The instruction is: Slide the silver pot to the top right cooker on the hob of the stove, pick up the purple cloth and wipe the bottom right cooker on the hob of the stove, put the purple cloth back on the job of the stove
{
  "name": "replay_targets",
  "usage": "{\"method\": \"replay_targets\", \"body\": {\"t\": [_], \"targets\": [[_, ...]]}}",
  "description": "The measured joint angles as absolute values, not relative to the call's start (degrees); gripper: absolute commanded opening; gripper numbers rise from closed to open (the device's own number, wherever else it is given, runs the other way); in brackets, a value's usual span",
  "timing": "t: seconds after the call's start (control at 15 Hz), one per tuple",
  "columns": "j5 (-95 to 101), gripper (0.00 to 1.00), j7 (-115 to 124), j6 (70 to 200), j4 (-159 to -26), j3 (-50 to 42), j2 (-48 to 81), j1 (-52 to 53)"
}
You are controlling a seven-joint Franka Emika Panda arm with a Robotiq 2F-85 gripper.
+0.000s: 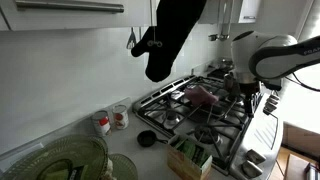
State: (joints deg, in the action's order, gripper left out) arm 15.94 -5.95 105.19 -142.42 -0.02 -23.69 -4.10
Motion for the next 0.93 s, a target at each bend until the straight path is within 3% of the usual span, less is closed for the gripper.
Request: {"method": "replay_targets", "body": {"t": [0.53,0.93], "targets": [[16.0,1.0,-5.1,105.4,-142.3,-0.2,-23.6,-4.1],[18.3,1.0,-1.4,114.6,-135.5,-4.7,-18.3,-7.8]]}}
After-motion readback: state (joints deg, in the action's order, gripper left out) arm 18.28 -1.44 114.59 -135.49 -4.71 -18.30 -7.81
